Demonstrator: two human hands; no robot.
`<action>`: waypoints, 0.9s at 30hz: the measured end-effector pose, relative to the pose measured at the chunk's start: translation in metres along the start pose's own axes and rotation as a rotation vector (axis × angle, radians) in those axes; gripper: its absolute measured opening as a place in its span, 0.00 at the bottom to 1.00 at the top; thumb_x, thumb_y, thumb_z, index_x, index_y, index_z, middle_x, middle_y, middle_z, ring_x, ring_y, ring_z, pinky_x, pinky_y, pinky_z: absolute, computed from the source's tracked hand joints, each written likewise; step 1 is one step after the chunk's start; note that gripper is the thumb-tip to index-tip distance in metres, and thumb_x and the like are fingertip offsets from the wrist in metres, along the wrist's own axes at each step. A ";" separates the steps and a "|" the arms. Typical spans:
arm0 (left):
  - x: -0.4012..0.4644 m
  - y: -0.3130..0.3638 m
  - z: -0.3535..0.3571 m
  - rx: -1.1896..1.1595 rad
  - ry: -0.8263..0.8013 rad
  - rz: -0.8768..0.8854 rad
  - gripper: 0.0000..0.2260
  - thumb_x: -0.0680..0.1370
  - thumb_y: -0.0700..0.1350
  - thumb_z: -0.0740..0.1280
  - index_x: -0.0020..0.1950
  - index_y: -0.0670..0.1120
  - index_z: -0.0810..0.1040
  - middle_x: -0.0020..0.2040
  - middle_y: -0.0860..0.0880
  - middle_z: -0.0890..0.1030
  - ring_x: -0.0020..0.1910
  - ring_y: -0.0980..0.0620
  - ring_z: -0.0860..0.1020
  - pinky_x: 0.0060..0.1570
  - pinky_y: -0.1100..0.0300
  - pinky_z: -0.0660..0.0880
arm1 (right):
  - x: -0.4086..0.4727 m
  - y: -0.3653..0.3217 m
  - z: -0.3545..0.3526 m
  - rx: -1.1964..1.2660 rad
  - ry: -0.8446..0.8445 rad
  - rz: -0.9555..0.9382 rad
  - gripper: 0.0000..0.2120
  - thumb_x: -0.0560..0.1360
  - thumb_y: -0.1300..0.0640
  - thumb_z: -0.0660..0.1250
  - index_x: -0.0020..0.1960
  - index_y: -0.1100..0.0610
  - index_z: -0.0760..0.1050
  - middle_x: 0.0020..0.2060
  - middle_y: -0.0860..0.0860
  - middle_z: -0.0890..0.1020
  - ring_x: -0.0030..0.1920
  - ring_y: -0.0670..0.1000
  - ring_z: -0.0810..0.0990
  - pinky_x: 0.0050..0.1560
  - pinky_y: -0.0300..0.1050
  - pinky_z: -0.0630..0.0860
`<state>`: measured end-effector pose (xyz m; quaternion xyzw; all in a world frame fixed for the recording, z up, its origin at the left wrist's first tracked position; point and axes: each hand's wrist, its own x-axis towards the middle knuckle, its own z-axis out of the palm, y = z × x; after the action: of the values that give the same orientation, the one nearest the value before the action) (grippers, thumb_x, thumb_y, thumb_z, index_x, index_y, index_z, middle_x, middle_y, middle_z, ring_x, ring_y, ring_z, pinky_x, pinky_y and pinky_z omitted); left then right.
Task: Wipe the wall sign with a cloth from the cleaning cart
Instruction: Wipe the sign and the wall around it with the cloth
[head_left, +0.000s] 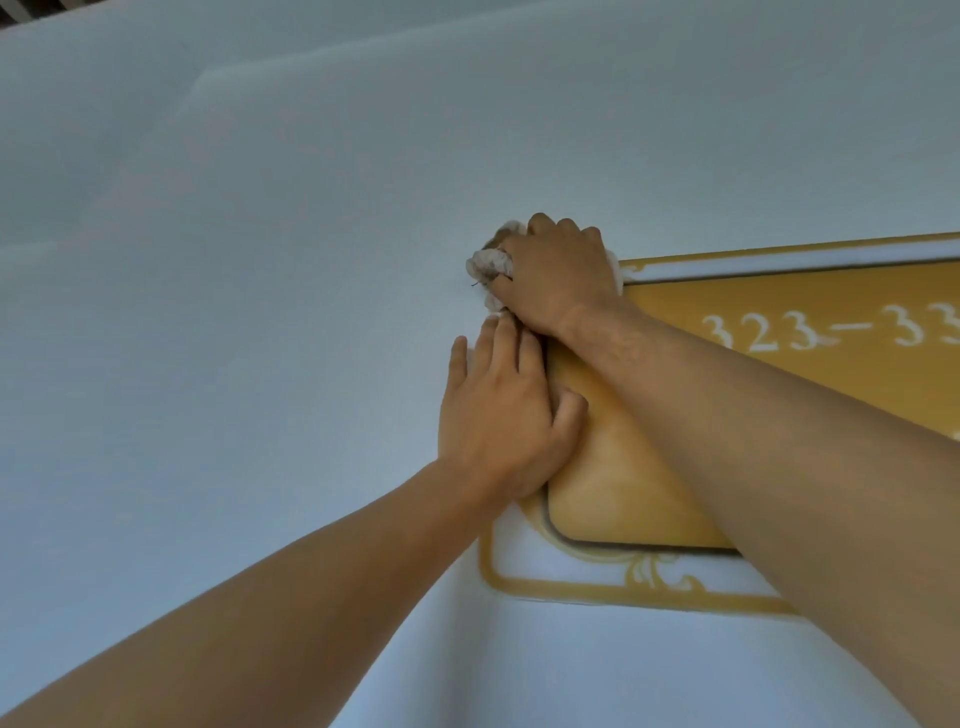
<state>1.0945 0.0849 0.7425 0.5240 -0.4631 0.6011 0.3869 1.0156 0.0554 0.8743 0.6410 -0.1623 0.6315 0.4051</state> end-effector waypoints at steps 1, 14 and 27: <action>-0.002 0.001 0.002 -0.008 -0.005 -0.008 0.31 0.78 0.57 0.52 0.78 0.43 0.60 0.79 0.44 0.61 0.80 0.47 0.55 0.78 0.43 0.52 | 0.000 0.000 0.000 -0.001 -0.003 -0.003 0.19 0.79 0.45 0.57 0.66 0.51 0.74 0.60 0.53 0.76 0.59 0.57 0.74 0.58 0.52 0.67; -0.012 0.040 0.011 -0.015 -0.021 -0.044 0.31 0.77 0.56 0.53 0.77 0.43 0.62 0.80 0.40 0.59 0.80 0.44 0.54 0.79 0.44 0.50 | -0.021 0.057 -0.017 -0.003 -0.061 0.041 0.19 0.80 0.49 0.57 0.67 0.54 0.72 0.61 0.55 0.75 0.61 0.58 0.73 0.59 0.54 0.65; 0.033 0.161 0.038 -0.061 0.036 -0.138 0.27 0.78 0.56 0.55 0.71 0.41 0.68 0.74 0.42 0.68 0.76 0.44 0.62 0.77 0.43 0.55 | -0.049 0.147 -0.039 -0.005 -0.036 0.040 0.20 0.80 0.47 0.56 0.69 0.51 0.71 0.62 0.53 0.75 0.61 0.56 0.73 0.59 0.52 0.64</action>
<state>0.9468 0.0040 0.7511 0.5317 -0.4372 0.5679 0.4513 0.8760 -0.0219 0.8697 0.6476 -0.1841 0.6276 0.3909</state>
